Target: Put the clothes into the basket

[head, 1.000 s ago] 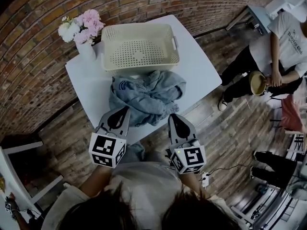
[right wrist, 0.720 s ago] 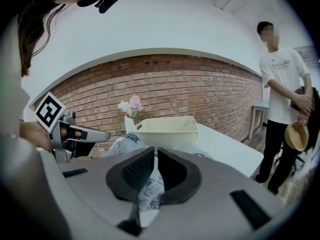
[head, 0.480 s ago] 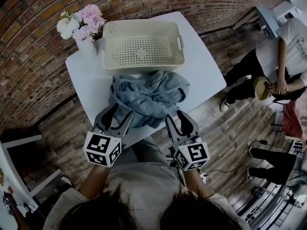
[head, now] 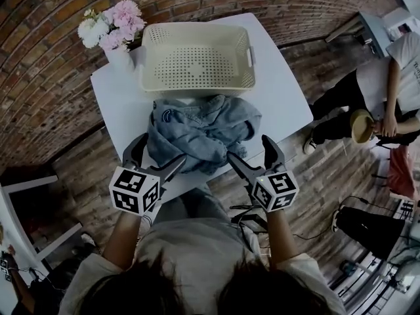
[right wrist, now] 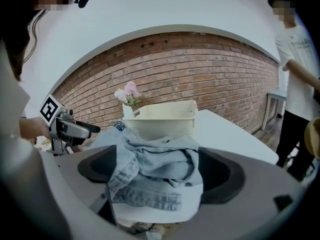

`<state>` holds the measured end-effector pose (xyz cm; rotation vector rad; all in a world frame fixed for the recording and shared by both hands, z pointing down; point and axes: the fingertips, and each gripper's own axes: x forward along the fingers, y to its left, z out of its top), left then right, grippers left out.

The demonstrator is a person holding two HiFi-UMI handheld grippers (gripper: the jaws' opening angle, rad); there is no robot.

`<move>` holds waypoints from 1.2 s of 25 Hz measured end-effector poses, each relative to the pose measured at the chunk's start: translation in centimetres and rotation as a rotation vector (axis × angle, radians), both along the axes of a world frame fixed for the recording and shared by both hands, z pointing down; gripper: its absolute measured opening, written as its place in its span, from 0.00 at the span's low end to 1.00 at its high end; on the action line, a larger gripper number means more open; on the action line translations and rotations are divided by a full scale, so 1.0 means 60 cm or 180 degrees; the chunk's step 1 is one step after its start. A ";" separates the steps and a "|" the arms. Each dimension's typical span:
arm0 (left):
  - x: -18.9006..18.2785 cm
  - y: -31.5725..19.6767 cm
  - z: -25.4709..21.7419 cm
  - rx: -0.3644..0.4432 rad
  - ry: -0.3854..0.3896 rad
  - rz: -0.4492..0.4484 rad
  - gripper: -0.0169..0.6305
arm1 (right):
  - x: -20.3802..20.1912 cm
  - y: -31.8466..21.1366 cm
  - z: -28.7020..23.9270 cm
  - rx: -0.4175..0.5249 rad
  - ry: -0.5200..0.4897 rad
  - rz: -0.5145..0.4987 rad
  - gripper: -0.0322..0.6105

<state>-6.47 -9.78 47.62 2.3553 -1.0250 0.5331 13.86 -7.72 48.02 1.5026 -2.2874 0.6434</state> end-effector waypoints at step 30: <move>0.050 -0.054 0.221 -0.1926 0.0355 0.0535 0.93 | -0.034 -0.076 0.241 -0.1673 0.0161 -0.0842 0.89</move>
